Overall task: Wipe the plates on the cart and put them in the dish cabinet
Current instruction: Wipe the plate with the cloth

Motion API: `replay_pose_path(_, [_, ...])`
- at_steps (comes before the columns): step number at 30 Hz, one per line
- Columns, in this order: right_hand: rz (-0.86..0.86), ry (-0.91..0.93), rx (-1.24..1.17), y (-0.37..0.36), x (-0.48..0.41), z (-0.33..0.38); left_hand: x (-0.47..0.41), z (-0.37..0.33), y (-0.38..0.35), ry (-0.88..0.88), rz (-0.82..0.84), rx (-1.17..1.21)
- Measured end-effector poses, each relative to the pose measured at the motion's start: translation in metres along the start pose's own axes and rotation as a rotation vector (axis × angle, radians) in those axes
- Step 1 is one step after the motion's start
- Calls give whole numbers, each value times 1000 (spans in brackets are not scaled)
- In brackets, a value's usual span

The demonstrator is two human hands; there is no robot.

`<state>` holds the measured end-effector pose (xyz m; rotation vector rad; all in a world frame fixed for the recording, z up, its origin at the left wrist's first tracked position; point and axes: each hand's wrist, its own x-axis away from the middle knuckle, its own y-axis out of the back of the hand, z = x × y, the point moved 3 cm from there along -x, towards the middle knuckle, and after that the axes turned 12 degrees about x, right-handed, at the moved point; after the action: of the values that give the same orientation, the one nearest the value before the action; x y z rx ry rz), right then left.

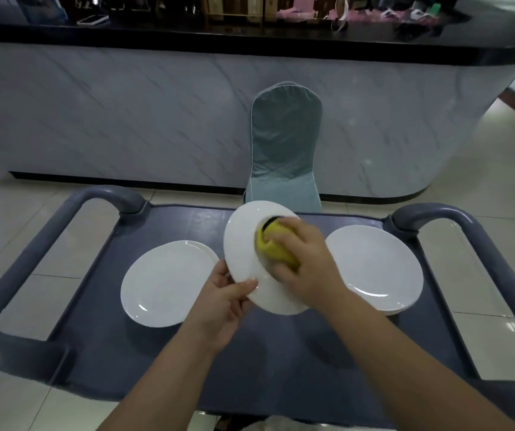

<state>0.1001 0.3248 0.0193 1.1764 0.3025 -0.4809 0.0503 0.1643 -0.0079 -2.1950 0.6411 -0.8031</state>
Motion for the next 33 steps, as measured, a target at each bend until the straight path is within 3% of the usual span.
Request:
replay_pose_path(2, [92,205,-16,-1,29,4,-3,-10,6,-27,-1,20])
replay_pose_path(4, [119,237,-38,9,43,-22,-2,-11,9,-27,2,28])
replay_pose_path(7, [51,10,19,21,22,-59,0,-2,7,1,12,-5])
replay_pose_path(10, [-63,-101,5,14,-6,-27,0,1,0,18,34,-40])
replay_pose_path(13, [-33,122,-46,2,9,13,-3,-8,0,-18,21,-34])
replay_pose_path(15, [46,216,-58,1,33,1,-4,-13,6,-30,9,-12])
replay_pose_path(19, [-1,-13,-24,9,33,-57,-1,-6,13,-4,12,-46])
replay_pose_path(22, [-127,-135,-15,4,-6,-40,-2,5,5,21,33,-104])
replay_pose_path(26, [-4,137,-81,-10,2,12,-7,-6,9,-13,30,-51])
replay_pose_path(29, [58,256,-98,-7,41,-18,-8,-13,19,-17,6,-47])
replay_pose_path(33, [-43,-93,-38,-8,22,-58,-5,-1,18,27,5,-140])
